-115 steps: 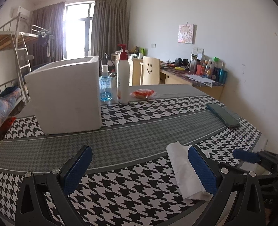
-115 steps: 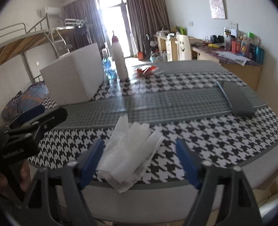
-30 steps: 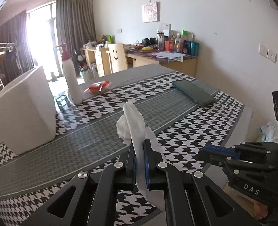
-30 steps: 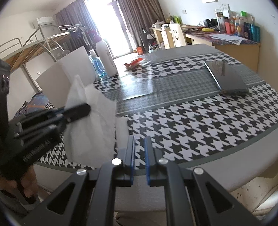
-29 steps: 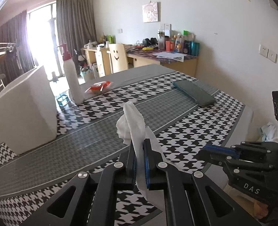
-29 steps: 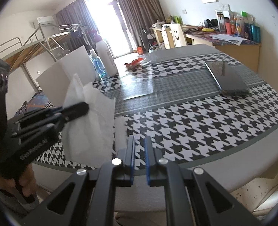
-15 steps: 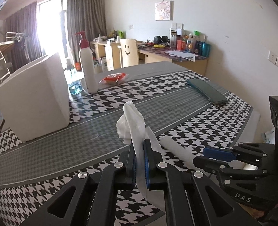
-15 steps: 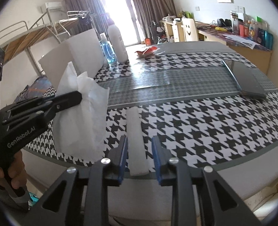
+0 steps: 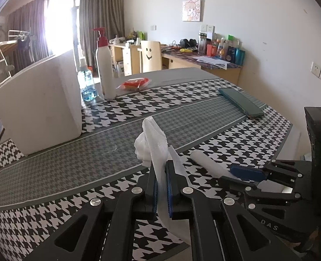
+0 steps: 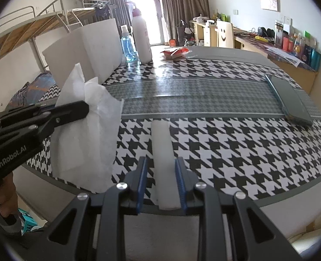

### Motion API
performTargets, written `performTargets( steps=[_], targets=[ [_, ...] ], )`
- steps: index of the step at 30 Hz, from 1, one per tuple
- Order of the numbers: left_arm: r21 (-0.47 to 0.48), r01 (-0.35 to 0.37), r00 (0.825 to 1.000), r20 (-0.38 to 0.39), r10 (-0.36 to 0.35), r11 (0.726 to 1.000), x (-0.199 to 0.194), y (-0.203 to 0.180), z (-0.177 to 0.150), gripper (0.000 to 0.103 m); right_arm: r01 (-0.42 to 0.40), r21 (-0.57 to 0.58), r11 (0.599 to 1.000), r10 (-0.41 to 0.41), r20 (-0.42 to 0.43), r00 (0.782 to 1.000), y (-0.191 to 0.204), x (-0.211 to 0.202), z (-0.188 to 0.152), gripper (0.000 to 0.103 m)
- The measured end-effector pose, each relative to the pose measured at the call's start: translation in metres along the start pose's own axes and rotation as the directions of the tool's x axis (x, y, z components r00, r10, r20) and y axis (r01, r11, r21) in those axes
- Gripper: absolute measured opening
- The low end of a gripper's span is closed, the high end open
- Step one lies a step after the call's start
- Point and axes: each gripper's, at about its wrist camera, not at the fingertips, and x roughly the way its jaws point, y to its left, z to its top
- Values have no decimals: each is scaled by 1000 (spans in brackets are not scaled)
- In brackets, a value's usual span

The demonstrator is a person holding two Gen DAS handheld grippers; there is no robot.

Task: Organize soft objects
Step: 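Lift the white tissue with both tools off the table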

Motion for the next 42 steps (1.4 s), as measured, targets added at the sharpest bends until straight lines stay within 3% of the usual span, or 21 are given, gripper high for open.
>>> performTargets(
  steps=[10, 16, 42],
  targets=[
    [-13, -2, 1000, 0, 2, 1000, -2, 7, -3, 7, 35, -16, 999, -36, -23, 999, 2, 7, 0, 30],
    [-17, 1, 1000, 7, -1, 1000, -4, 9, -2, 7, 23, 3, 1000, -23, -23, 999, 2, 5, 2, 21],
    [-23, -25, 997, 78, 27, 999, -28, 22, 7, 7, -14, 28, 1000, 11, 102, 995, 5, -23, 36, 20]
  ],
)
